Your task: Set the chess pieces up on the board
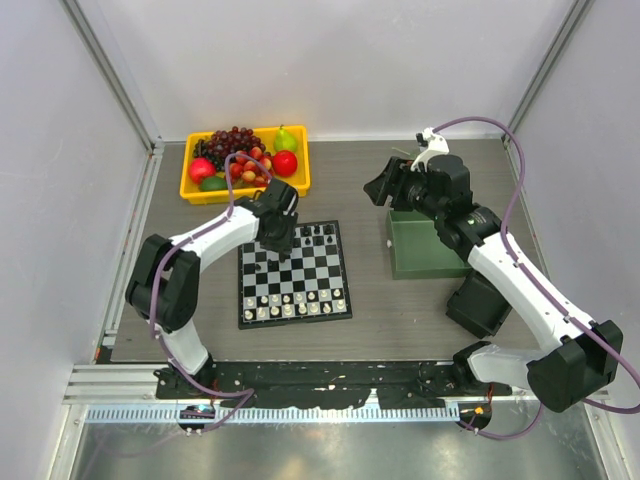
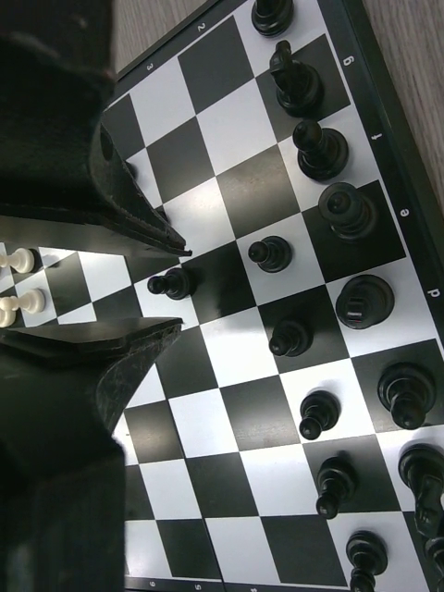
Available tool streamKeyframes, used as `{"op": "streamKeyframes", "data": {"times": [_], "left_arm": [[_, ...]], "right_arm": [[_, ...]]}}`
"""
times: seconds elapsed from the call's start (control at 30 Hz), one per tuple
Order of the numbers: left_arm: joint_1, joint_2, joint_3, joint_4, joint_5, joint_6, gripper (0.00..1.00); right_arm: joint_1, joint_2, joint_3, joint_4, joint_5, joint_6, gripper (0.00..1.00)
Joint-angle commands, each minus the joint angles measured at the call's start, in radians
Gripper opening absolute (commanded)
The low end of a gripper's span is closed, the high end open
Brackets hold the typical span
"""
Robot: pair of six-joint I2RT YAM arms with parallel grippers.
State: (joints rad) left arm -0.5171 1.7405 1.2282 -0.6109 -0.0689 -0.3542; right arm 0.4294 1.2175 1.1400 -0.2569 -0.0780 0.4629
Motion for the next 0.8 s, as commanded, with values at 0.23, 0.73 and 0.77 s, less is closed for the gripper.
{"op": "streamKeyframes", "data": {"times": [0.23,0.73,0.77], "left_arm": [[-0.004,0.005,-0.010,0.002,0.001,0.020,0.35],[-0.004,-0.013,-0.030,0.000,0.004,0.018,0.27],[-0.004,-0.015,-0.027,-0.001,0.004,0.020,0.26]], "right_arm": [[-0.011,-0.006,0.001,0.057,-0.040,0.006,0.69],[-0.018,-0.001,-0.002,0.068,-0.060,0.013,0.69],[-0.020,-0.001,-0.002,0.068,-0.059,0.014,0.69]]}}
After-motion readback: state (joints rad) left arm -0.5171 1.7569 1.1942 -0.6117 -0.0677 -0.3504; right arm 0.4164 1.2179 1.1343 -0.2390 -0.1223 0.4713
